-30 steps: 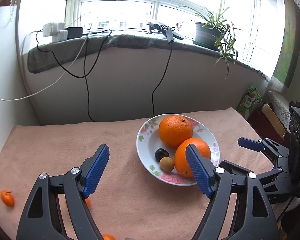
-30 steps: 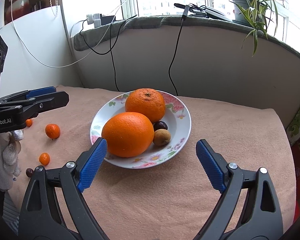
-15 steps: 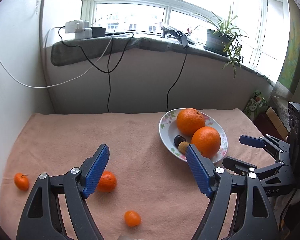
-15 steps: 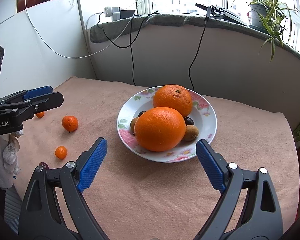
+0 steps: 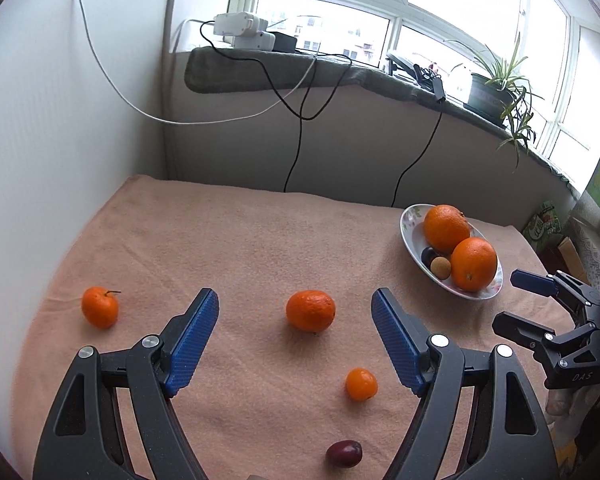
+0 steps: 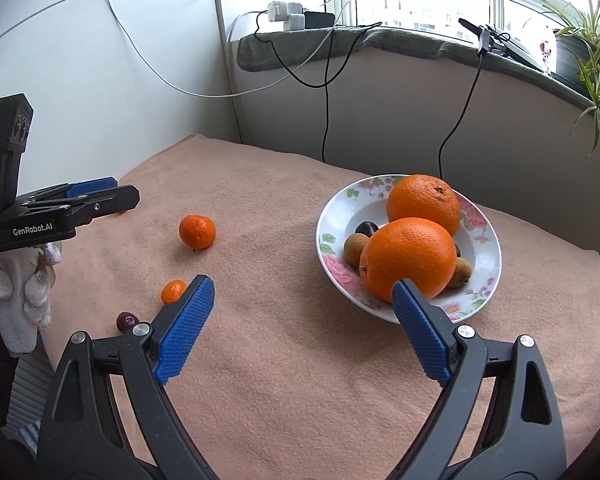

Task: Organize fruits
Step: 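Move the right tool back over the towel to a small tangerine, then close the right tool around the small tangerine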

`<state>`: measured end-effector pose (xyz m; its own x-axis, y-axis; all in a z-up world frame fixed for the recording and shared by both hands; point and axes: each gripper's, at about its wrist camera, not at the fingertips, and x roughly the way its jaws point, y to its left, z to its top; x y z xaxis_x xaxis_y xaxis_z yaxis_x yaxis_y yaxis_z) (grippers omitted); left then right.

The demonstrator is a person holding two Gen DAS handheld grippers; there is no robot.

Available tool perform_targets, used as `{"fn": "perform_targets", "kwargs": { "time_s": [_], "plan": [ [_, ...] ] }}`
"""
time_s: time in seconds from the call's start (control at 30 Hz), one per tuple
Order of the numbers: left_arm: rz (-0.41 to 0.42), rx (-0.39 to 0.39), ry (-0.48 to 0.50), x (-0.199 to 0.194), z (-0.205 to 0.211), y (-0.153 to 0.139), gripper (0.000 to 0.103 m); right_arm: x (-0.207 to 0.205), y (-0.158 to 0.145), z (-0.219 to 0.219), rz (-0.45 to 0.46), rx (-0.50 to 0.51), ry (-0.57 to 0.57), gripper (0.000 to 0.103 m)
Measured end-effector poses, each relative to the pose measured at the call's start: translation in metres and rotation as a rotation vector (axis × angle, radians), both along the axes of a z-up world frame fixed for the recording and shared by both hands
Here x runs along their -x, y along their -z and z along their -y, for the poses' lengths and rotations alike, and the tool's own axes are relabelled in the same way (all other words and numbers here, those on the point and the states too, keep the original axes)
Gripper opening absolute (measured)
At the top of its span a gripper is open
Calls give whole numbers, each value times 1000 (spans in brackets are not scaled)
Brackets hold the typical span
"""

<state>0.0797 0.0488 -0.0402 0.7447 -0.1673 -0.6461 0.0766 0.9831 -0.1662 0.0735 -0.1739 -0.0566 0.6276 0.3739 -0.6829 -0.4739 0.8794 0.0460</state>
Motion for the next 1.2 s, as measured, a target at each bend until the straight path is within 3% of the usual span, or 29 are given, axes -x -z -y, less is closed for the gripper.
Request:
{"fn": "perform_targets", "kwargs": {
  "time_s": [0.23,0.47,0.77,0.83,1.2],
  "plan": [
    [-38,61,-6,2,-20,14,79,5,8,-28,-26,5,-67,93],
    [-77,119,32,-6,-22,26,68,7,18,-55,-64,14,-135,93],
    [-114,128,90,-21,-12,36,55,0,38,-82,-147,21,-199,71],
    [-126,127,95,-26,-12,39,52,-1,42,-87,-158,31,-208,61],
    [-164,123,117,-47,-6,52,47,-11,62,-109,-208,59,-243,47]
  ]
}}
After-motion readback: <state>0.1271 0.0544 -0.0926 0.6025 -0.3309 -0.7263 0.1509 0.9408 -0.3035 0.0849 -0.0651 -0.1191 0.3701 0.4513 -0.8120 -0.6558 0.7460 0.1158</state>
